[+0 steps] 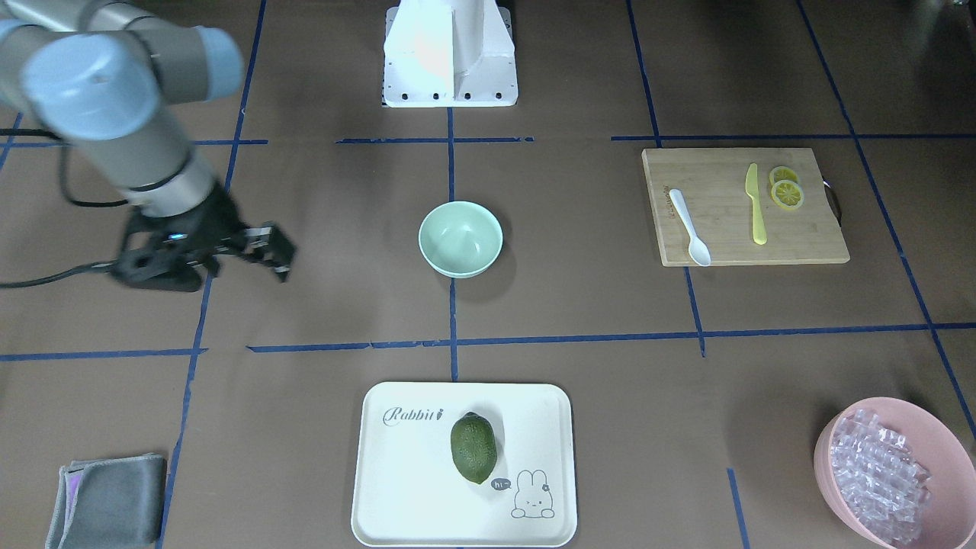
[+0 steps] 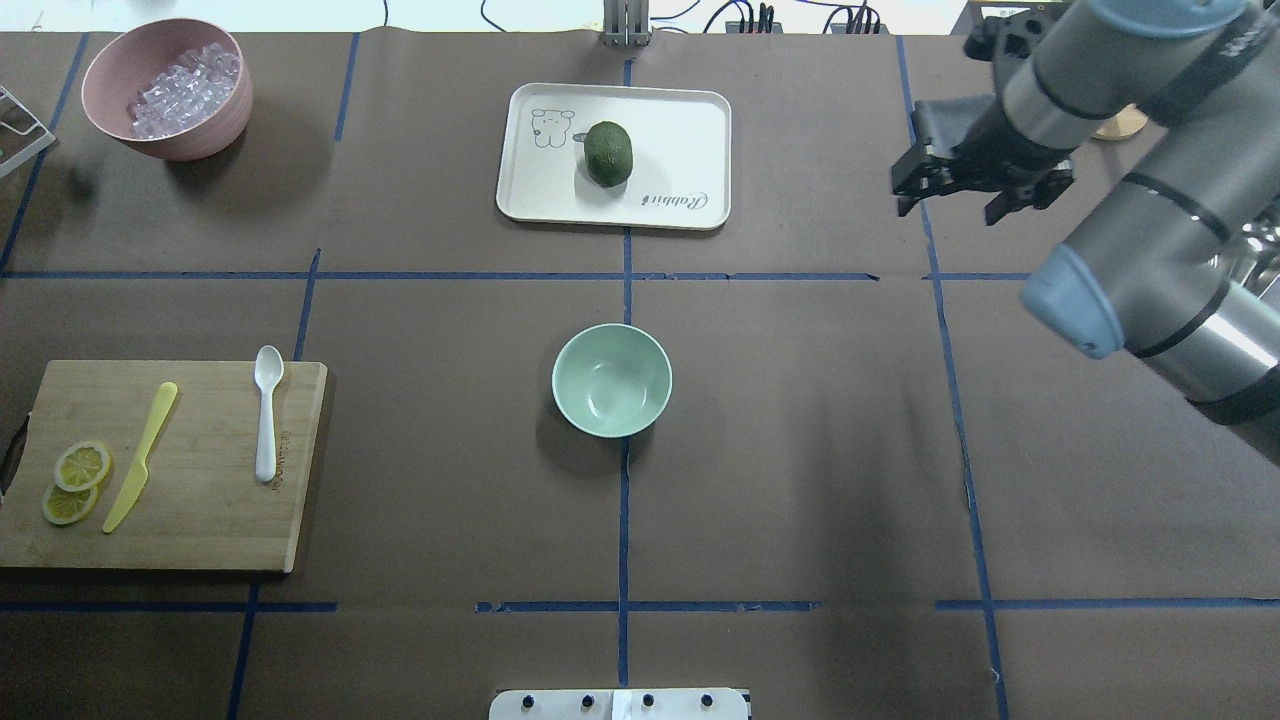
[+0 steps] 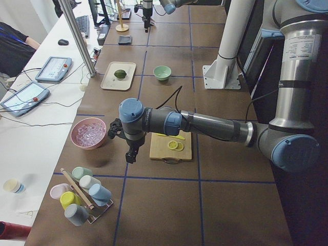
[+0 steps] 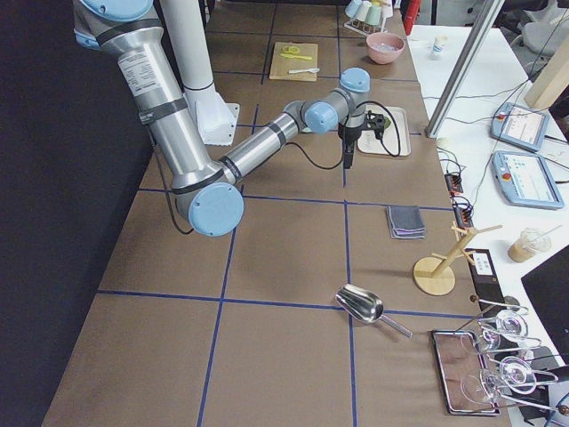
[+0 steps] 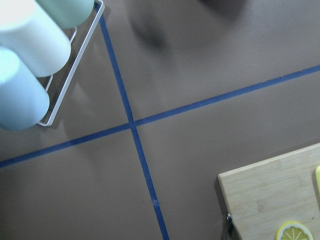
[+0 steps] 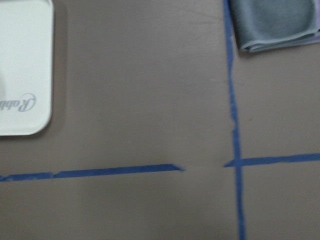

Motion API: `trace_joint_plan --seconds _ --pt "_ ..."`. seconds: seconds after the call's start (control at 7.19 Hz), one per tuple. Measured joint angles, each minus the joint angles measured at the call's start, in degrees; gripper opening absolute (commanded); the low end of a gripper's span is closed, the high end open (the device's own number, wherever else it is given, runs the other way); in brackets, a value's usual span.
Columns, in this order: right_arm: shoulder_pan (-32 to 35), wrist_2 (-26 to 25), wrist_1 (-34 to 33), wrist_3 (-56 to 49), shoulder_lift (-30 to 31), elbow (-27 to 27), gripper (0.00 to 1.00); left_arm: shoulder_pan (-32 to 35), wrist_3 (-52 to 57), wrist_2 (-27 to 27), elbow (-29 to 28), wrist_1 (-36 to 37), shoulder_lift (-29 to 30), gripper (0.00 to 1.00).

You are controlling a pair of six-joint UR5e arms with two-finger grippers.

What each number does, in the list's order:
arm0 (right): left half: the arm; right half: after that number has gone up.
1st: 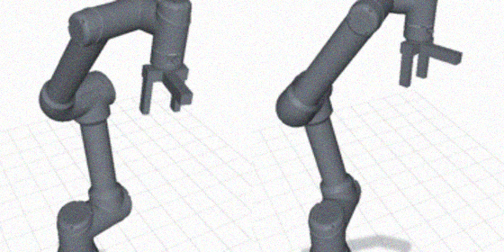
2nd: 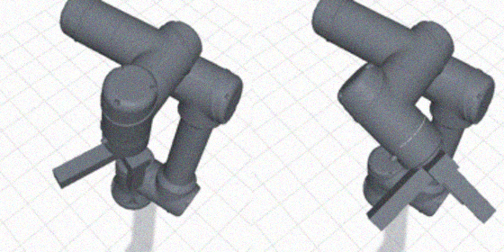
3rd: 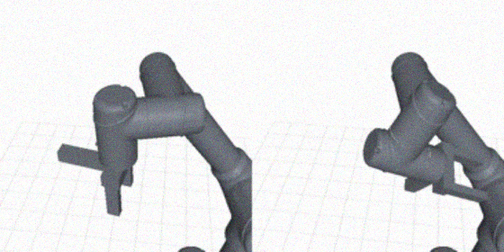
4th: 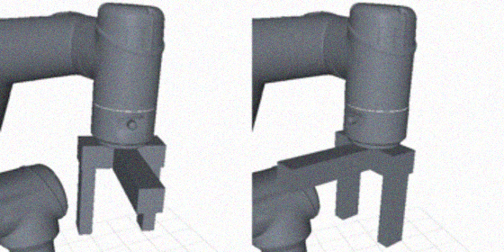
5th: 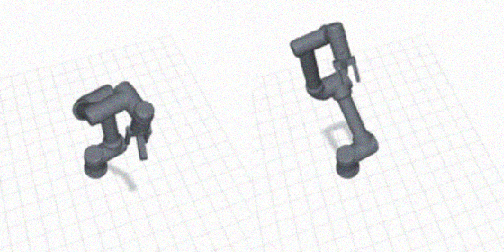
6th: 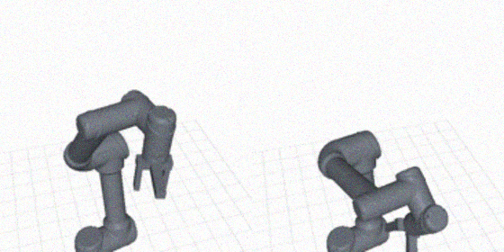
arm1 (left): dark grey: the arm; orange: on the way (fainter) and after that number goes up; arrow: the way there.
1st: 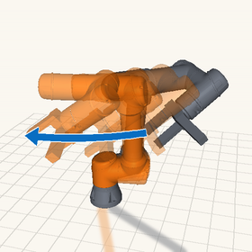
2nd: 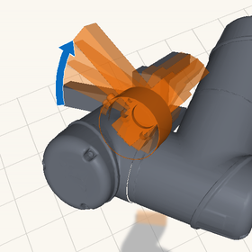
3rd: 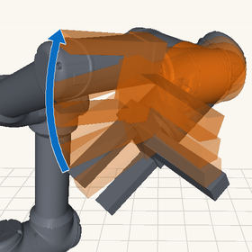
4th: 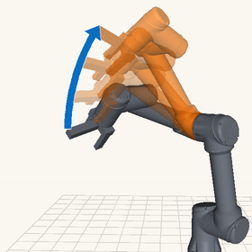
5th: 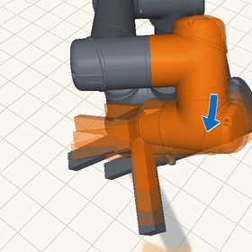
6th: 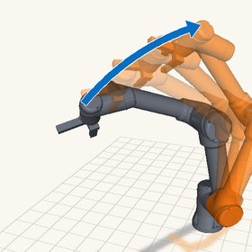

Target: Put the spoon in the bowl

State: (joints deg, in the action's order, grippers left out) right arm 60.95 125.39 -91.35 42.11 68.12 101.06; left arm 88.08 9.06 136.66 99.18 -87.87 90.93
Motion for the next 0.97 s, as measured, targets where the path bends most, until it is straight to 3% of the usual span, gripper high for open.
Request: trace_joint_plan --seconds 0.56,0.97 --pt "17.88 3.39 -4.64 -40.87 16.49 0.00 1.00 -0.16 -1.24 0.19 0.83 -0.25 -0.06 1.00" --pt "24.13 6.13 -1.99 -49.26 28.58 3.60 1.00 -4.48 -8.00 0.19 5.22 -0.05 -0.06 1.00"
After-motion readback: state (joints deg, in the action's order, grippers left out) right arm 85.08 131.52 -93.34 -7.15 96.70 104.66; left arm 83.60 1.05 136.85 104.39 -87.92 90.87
